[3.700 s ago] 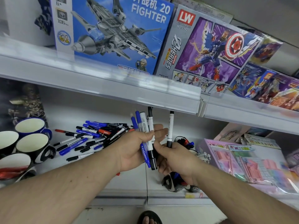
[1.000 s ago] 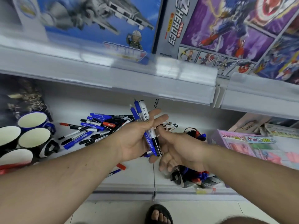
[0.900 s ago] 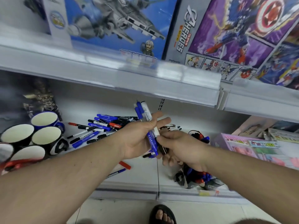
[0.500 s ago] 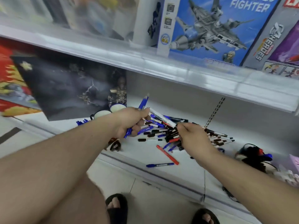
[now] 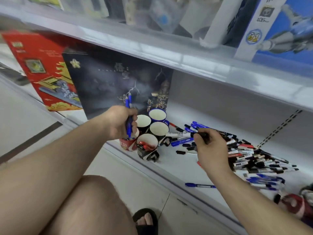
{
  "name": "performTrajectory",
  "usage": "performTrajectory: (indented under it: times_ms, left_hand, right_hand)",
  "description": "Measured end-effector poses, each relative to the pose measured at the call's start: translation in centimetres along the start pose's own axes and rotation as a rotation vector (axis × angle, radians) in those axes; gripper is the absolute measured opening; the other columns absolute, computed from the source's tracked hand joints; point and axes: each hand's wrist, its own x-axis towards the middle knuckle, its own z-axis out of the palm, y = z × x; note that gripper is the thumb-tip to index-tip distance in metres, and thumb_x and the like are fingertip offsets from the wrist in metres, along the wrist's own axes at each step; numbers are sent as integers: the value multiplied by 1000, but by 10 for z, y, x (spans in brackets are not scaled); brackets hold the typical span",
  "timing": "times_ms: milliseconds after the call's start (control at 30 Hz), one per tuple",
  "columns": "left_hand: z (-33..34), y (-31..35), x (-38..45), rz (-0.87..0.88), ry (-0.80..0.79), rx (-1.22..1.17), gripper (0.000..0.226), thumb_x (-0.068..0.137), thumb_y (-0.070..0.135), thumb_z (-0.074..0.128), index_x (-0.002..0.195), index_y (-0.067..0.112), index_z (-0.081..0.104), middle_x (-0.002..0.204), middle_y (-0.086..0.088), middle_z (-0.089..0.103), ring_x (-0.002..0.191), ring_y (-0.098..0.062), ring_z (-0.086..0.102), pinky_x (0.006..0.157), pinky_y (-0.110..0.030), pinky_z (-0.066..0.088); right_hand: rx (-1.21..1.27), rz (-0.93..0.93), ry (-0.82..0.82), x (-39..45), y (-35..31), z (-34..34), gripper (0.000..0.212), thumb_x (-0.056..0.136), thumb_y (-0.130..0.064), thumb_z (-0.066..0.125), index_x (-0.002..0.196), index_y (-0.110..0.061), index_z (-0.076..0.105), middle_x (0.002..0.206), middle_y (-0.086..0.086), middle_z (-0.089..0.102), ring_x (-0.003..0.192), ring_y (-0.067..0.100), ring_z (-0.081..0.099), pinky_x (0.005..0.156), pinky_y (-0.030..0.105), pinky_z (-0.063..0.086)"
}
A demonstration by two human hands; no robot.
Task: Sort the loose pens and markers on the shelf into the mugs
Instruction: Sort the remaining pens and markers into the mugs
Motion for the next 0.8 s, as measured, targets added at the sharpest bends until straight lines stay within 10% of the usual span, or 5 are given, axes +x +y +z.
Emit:
performTrajectory:
  times_ms: [267, 500, 800]
  left_hand:
    - [-27, -14, 22, 7, 29, 165, 20, 103, 36, 46, 112, 25, 59, 64, 0, 45, 44, -8, 29, 36, -14, 23]
    - [-39, -16, 36, -157, 67, 146, 17, 95, 20, 37, 94, 15, 53, 59, -3, 47, 48, -15, 34, 48, -20, 26]
    - [-59, -31, 48, -112, 94, 192, 21, 106, 23, 42, 101, 14, 60, 74, -3, 46, 49, -10, 35, 38, -14, 22]
  right_hand:
    - [-323, -244, -185, 22, 22, 76, 18, 89, -14, 69, 106, -14, 71, 92, -1, 64, 77, 8, 55, 69, 1, 35]
    - [-715, -254, -488, 38, 47, 135, 30, 95, -16, 53, 123, -11, 63, 120, 7, 56, 102, 32, 59, 82, 34, 49]
    - [-900, -182, -781, 49, 53, 153, 34, 97, -12, 49, 130, -17, 53, 123, 9, 49, 111, 32, 56, 87, 37, 51]
